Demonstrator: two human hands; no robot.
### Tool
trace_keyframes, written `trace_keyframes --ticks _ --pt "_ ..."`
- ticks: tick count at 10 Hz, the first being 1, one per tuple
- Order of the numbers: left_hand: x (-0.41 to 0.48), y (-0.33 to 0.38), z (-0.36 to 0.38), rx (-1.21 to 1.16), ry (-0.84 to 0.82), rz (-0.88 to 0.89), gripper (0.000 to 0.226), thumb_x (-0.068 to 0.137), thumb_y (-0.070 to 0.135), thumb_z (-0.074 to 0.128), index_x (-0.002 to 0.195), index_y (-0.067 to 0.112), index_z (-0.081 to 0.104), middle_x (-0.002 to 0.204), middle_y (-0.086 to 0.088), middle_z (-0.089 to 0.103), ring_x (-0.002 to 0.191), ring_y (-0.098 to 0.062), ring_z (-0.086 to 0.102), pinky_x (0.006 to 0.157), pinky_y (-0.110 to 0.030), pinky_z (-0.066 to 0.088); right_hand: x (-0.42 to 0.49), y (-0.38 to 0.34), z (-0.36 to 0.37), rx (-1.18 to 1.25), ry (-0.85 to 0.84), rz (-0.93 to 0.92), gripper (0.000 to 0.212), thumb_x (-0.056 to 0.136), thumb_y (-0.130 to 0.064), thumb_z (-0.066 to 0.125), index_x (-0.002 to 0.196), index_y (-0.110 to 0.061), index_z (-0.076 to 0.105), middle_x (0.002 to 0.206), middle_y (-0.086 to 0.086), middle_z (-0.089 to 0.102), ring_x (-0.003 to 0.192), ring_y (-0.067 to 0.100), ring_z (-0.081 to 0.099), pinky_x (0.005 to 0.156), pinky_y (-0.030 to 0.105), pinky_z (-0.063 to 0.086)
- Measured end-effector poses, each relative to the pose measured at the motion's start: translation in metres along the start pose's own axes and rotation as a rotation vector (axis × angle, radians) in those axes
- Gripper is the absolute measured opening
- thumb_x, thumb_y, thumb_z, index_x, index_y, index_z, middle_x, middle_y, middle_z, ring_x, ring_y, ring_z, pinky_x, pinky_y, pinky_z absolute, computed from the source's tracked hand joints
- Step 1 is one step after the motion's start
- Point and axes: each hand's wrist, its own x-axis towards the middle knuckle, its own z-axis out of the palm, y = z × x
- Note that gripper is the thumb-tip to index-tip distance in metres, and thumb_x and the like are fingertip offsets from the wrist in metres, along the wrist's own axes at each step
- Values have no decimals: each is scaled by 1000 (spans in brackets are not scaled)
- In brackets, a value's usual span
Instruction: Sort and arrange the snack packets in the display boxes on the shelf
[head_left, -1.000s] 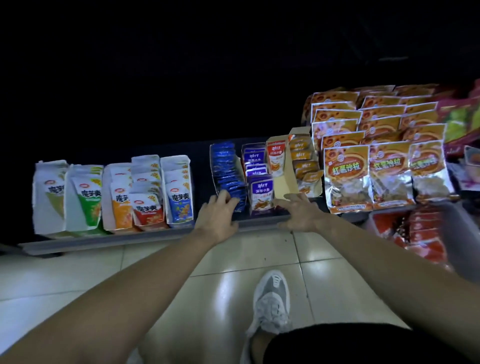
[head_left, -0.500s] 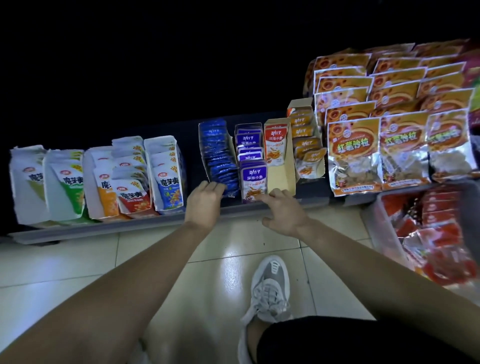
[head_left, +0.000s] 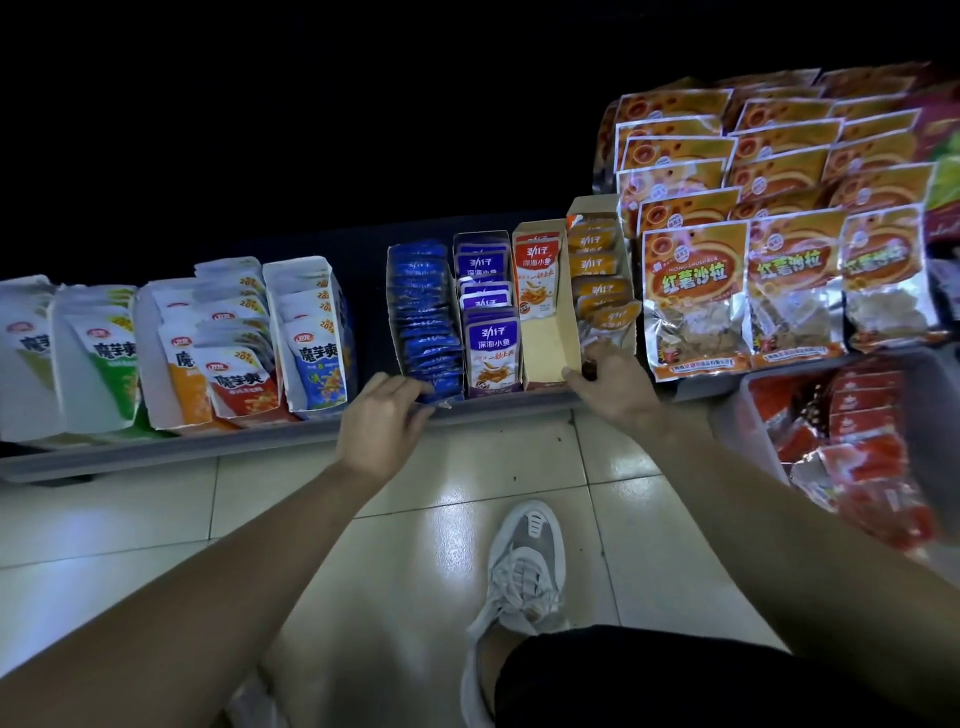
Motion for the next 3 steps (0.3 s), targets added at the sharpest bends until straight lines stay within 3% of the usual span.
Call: trace_keyframes --ticks 1,2,3 --pt "-3 5 0 7 28 -31 20 84 17 81 102 11 75 94 -3 73 86 -28 63 67 -34 54 -16 5 8 -56 55 -36 36 96 -38 58 104 -6 69 103 13 69 91 30 65 69 30 47" --pt "-7 8 1 -8 27 -44 26 88 23 71 110 9 75 101 -7 74 90 -31 65 73 -37 57 -22 10 11 -89 47 -83 35 95 -39 57 109 -9 67 107 12 68 97 32 62 77 37 53" --pt "-13 11 -4 -12 21 -51 32 87 16 74 117 9 72 110 -8 73 96 -31 67 78 -38 57 -32 5 6 -170 45 -93 38 90 -35 62 118 -10 62 117 11 65 109 32 56 88 41 51"
